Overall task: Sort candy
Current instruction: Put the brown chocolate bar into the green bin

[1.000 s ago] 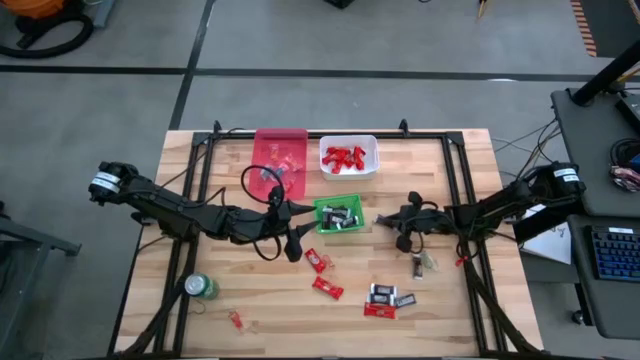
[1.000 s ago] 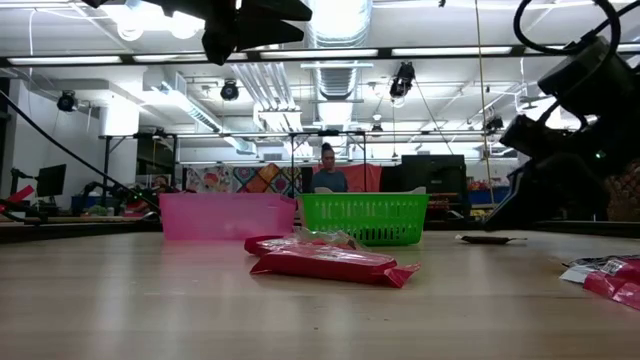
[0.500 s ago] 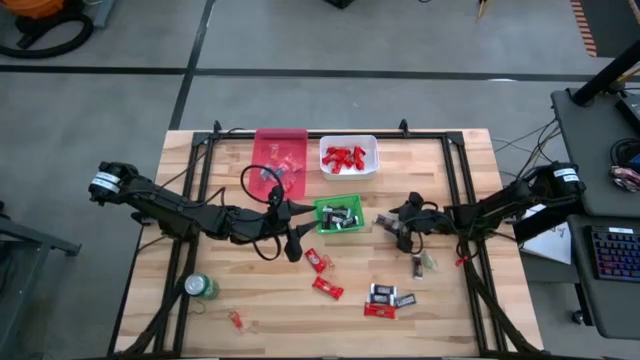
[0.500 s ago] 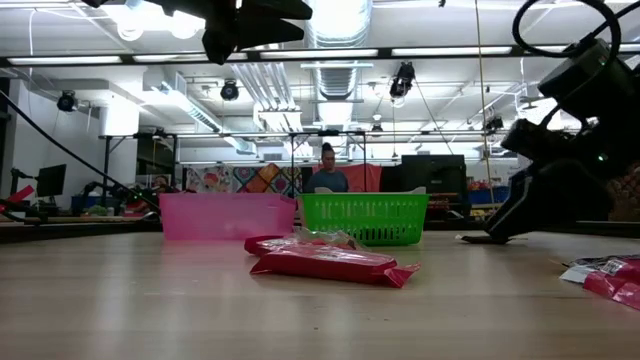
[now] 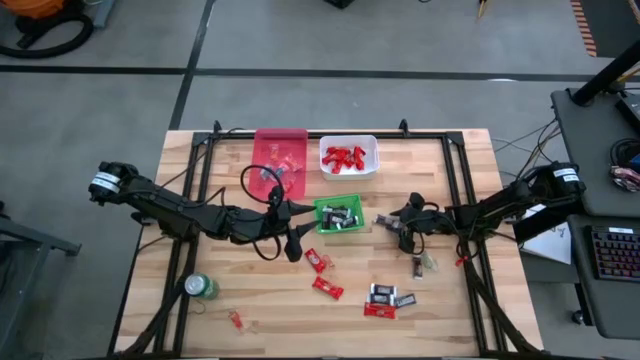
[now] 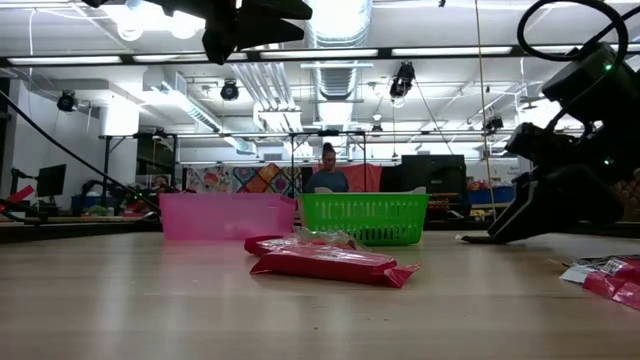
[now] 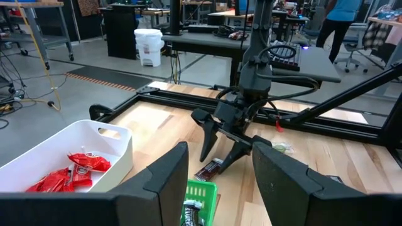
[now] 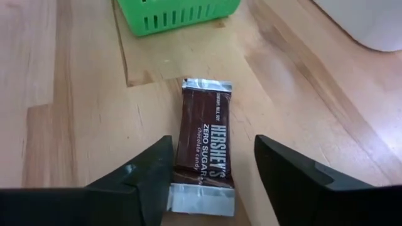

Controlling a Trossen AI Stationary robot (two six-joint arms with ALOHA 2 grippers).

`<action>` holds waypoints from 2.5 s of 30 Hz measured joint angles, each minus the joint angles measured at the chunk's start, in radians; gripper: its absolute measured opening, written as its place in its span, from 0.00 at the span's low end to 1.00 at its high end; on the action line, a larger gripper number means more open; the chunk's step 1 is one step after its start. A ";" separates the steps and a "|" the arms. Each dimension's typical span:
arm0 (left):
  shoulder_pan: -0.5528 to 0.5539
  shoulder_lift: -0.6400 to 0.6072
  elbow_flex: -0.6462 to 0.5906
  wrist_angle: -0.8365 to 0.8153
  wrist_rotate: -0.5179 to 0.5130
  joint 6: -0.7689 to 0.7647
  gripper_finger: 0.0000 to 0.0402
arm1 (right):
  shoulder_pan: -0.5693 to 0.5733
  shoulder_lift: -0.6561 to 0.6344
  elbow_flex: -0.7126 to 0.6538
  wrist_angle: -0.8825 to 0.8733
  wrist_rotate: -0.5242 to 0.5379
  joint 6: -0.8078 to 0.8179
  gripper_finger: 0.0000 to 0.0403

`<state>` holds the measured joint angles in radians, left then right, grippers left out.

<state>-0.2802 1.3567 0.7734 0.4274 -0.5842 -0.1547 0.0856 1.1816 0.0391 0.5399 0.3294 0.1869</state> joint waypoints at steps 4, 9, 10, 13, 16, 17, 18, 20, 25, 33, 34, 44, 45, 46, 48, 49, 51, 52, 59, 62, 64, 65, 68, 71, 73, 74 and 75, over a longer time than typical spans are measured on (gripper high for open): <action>0.000 0.000 0.000 0.000 0.000 0.000 0.40 | 0.000 0.000 -0.004 0.028 -0.016 -0.016 0.46; 0.000 0.000 0.000 0.000 0.000 0.000 0.40 | 0.000 0.000 -0.008 0.049 -0.016 -0.036 0.40; 0.000 0.000 0.000 0.000 0.000 0.000 0.40 | 0.000 0.000 -0.008 0.049 -0.016 -0.039 0.39; 0.000 0.000 0.000 0.000 0.000 0.000 0.40 | 0.000 0.000 -0.008 0.051 -0.013 -0.041 0.37; 0.000 0.000 0.000 0.000 0.000 -0.001 0.40 | 0.000 0.000 -0.008 0.056 -0.007 -0.041 0.38; 0.000 0.000 0.000 0.000 0.000 -0.001 0.40 | 0.000 0.000 -0.008 0.056 -0.006 -0.040 0.39; 0.000 0.000 0.000 0.000 0.000 -0.001 0.40 | 0.000 0.000 -0.008 0.056 0.000 -0.040 0.40; 0.000 0.000 0.000 0.000 0.000 -0.001 0.40 | 0.000 0.006 -0.008 0.058 0.009 -0.040 0.42; 0.000 0.000 0.000 0.000 0.000 -0.001 0.40 | -0.001 0.064 -0.010 0.093 0.011 -0.028 0.49; 0.000 0.000 0.000 0.000 0.000 -0.001 0.40 | -0.001 0.219 -0.010 0.252 0.019 -0.037 0.52; 0.000 0.000 0.000 0.000 0.000 -0.001 0.40 | -0.001 0.241 -0.010 0.268 0.019 -0.037 0.52; 0.000 0.000 0.000 0.000 0.000 -0.006 0.40 | 0.000 0.442 -0.011 0.426 0.007 -0.022 0.33; 0.000 0.000 0.000 0.000 0.000 -0.010 0.40 | 0.000 0.453 -0.011 0.440 0.006 -0.023 0.31; 0.000 0.000 0.000 0.000 0.000 -0.012 0.40 | 0.000 0.460 -0.011 0.452 0.006 -0.023 0.28; -0.001 0.000 0.000 0.000 0.000 -0.012 0.40 | 0.000 0.465 -0.011 0.463 0.006 -0.025 0.25; -0.001 0.000 0.000 0.000 0.000 -0.012 0.40 | -0.001 0.465 -0.010 0.468 0.006 -0.029 0.23; -0.001 0.000 0.000 0.000 0.000 -0.012 0.40 | -0.001 0.456 -0.009 0.469 0.007 -0.032 0.22; -0.001 0.000 0.000 0.000 0.000 -0.012 0.40 | -0.001 0.451 -0.009 0.470 0.007 -0.032 0.22; -0.002 0.000 0.000 0.000 0.000 -0.017 0.40 | -0.001 0.375 -0.010 0.467 0.005 -0.038 0.22; -0.002 0.000 0.000 0.000 0.000 -0.018 0.40 | -0.001 0.323 -0.013 0.445 -0.002 -0.043 0.21; -0.002 0.000 0.000 0.000 0.000 -0.018 0.40 | -0.001 0.282 -0.013 0.432 -0.006 -0.047 0.21; -0.002 0.000 0.000 0.000 0.000 -0.018 0.40 | -0.001 0.258 -0.013 0.428 -0.006 -0.050 0.21; -0.002 0.000 0.000 0.000 0.000 -0.018 0.40 | -0.001 0.185 -0.012 0.420 -0.003 -0.061 0.20; -0.002 0.000 0.000 0.001 0.000 -0.018 0.40 | -0.001 0.110 -0.012 0.419 -0.002 -0.072 0.20; -0.002 0.000 0.000 0.002 0.000 -0.018 0.40 | -0.001 0.058 -0.012 0.420 0.000 -0.077 0.18; -0.002 0.000 0.000 0.002 0.000 -0.017 0.40 | -0.001 0.033 -0.011 0.419 0.000 -0.081 0.18; -0.002 0.000 0.000 0.002 0.000 -0.017 0.40 | -0.001 0.009 -0.006 0.413 0.000 -0.086 0.17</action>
<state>-0.2817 1.3567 0.7734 0.4297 -0.5838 -0.1719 0.0845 1.1911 0.0327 0.9528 0.3296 0.1007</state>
